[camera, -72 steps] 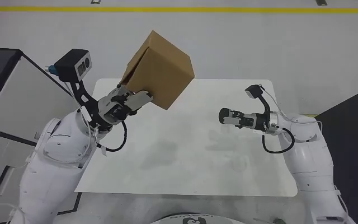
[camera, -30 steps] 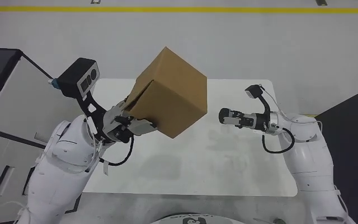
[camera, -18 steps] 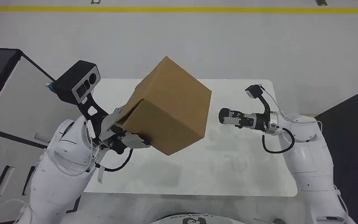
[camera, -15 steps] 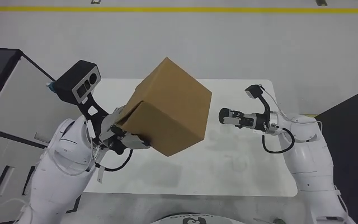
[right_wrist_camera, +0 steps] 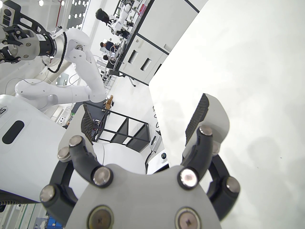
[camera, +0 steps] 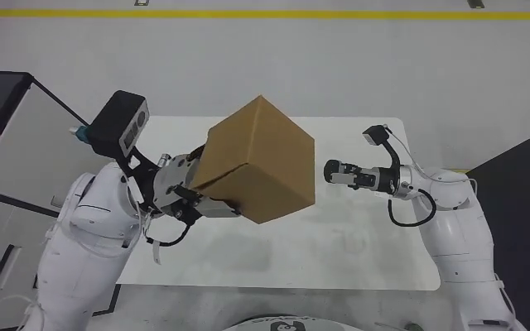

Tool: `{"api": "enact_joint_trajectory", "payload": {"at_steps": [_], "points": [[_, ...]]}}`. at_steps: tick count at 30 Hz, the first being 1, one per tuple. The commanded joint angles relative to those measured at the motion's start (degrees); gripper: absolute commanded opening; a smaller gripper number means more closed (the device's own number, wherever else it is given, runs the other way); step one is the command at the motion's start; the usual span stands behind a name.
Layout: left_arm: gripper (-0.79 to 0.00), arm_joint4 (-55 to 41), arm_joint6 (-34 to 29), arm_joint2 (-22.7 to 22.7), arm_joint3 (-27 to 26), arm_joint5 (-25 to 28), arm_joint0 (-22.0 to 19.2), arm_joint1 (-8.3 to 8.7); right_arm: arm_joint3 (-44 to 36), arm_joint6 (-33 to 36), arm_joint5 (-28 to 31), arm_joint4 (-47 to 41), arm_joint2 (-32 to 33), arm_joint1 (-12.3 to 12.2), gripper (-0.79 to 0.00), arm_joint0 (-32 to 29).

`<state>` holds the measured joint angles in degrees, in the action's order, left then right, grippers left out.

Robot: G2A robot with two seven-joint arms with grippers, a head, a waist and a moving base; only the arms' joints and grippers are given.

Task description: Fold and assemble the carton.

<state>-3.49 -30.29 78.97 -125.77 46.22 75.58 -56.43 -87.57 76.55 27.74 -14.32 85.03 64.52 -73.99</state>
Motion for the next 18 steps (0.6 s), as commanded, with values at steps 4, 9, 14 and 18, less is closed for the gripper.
{"api": "enact_joint_trajectory", "payload": {"at_steps": [4,9,14,18], "points": [[-0.785,2.97,-1.78,1.04,-0.42,0.03,-0.11,0.15,0.0,0.0,0.0,0.0,0.0,0.0,0.0,0.0],[-0.785,3.42,-1.96,1.01,-0.66,-0.14,0.0,0.16,0.0,0.0,0.0,0.0,0.0,0.0,0.0,0.0],[-0.785,3.51,-1.79,1.04,-0.67,-0.42,0.06,0.15,0.0,0.0,0.0,0.0,0.0,0.0,0.0,0.0],[-0.785,10.24,-3.63,2.2,-1.89,-1.42,-0.32,0.26,0.0,0.0,0.0,0.0,0.0,0.0,0.0,0.0]]}}
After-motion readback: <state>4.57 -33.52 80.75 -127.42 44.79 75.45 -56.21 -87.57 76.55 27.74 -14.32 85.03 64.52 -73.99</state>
